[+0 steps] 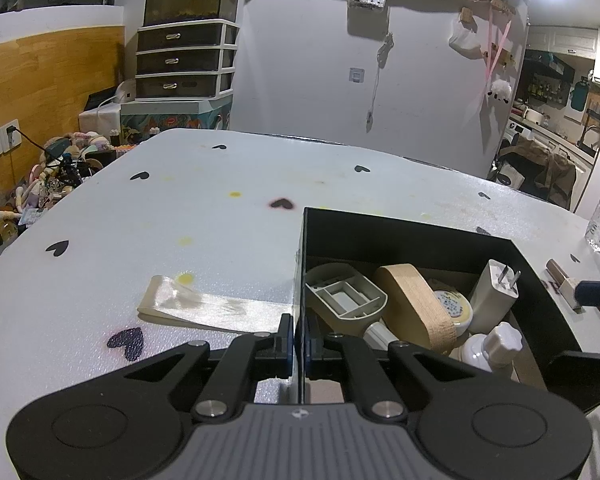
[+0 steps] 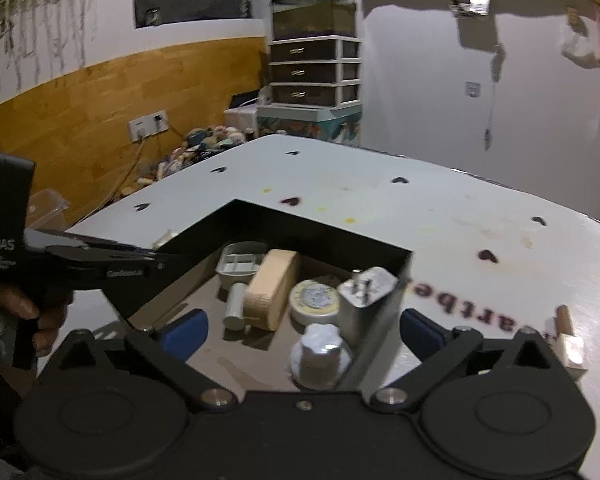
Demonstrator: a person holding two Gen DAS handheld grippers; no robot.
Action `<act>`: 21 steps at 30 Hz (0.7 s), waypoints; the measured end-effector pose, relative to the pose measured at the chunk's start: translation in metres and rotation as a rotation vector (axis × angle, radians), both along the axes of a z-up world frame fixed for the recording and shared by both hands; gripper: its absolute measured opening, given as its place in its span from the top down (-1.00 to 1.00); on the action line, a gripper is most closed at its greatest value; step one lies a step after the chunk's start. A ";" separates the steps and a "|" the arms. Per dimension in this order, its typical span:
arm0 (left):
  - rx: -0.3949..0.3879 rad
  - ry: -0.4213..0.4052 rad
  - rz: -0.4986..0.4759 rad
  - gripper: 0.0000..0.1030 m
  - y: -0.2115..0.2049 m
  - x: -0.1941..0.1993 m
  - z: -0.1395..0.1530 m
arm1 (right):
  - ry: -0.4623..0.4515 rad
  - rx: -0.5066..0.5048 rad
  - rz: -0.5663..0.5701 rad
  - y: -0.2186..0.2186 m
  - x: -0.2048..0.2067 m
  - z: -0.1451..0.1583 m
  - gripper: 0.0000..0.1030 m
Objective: Organize rigid objects
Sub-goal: 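Grasp the pink scissors by the handle with the right tool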
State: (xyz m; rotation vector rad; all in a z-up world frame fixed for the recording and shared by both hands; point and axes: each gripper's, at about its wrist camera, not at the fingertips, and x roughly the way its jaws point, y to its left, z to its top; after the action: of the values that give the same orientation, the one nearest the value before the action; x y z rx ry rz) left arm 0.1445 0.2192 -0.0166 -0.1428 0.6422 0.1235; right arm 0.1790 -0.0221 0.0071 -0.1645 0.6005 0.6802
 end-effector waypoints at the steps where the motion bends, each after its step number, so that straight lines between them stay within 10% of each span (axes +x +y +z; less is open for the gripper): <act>1: 0.000 0.000 0.000 0.90 0.000 0.000 0.000 | 0.003 0.003 -0.021 -0.004 0.001 -0.001 -1.00; 21: 0.000 0.000 0.000 0.90 0.001 0.000 0.000 | -0.060 -0.132 -0.819 -0.167 0.037 -0.021 -1.00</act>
State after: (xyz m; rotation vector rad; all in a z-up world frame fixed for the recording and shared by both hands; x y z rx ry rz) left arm 0.1441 0.2200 -0.0167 -0.1425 0.6426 0.1239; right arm 0.2158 -0.1895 -0.0141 -0.0499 0.5923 -0.1563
